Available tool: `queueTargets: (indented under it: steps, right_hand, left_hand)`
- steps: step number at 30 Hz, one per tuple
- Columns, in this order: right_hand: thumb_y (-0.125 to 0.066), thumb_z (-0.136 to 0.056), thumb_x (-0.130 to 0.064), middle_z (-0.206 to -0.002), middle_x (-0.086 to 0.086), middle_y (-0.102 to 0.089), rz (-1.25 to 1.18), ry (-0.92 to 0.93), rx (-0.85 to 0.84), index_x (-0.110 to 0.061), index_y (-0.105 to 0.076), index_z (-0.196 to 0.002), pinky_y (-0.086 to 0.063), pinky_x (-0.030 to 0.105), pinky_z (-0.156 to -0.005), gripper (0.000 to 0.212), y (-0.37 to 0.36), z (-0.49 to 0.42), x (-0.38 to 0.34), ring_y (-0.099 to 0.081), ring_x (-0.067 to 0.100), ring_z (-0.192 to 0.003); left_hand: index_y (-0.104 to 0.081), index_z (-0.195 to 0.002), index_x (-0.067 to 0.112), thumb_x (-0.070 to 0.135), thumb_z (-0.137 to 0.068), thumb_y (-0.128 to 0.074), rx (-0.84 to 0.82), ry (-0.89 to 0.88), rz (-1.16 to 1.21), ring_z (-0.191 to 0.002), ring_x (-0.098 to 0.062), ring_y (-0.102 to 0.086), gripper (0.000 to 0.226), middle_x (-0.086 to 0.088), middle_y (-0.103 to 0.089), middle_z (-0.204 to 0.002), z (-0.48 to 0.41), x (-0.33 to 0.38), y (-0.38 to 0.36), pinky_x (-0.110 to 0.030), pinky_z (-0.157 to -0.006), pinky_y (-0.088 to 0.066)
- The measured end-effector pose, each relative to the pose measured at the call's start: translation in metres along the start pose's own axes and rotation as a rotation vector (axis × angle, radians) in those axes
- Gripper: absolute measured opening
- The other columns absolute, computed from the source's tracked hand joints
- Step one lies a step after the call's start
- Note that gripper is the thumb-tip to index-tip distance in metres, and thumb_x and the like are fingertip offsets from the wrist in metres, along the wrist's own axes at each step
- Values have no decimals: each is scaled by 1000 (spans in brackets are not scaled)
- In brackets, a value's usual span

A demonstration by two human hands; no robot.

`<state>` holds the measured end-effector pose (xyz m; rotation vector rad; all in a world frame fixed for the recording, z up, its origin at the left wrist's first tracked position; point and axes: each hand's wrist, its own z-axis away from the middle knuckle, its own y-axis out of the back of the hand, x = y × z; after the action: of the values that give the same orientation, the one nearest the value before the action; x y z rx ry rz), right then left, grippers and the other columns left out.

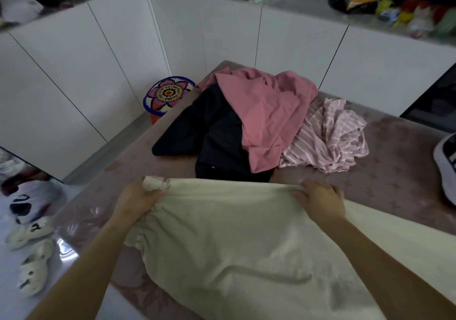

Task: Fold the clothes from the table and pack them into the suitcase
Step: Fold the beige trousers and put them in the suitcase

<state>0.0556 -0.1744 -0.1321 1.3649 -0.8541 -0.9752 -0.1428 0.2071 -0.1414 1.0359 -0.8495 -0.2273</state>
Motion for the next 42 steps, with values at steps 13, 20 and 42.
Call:
queueTargets:
  steps: [13,20,42]
  right_hand:
    - [-37,-95,-27,-131,2,-58,61,621,329,-40,-56,-126,-32,42,-102,38,-75,210,-5,-49,24,-121]
    - [-25,-98,-52,-136,2,-56,-1,507,266,-41,-56,-128,-27,40,-105,45,-81,232,-7,-51,24,-126]
    - [-31,-76,-71,-126,-6,-58,-644,48,-68,-29,-42,-140,-43,27,-96,77,-25,191,-36,-57,14,-114]
  left_hand:
    - [-63,-116,13,91,-52,-52,-153,133,-58,-97,-26,-64,101,-8,-69,-110,18,-44,20,-40,-85,-51]
    - [-58,-119,11,36,-75,-78,-225,90,90,-104,-27,-60,55,-6,-62,-116,54,25,48,-33,-84,-47]
    - [-45,-137,16,36,-86,-54,-59,-504,25,-125,-20,-46,55,-1,-49,-137,145,114,-81,-30,-104,-37]
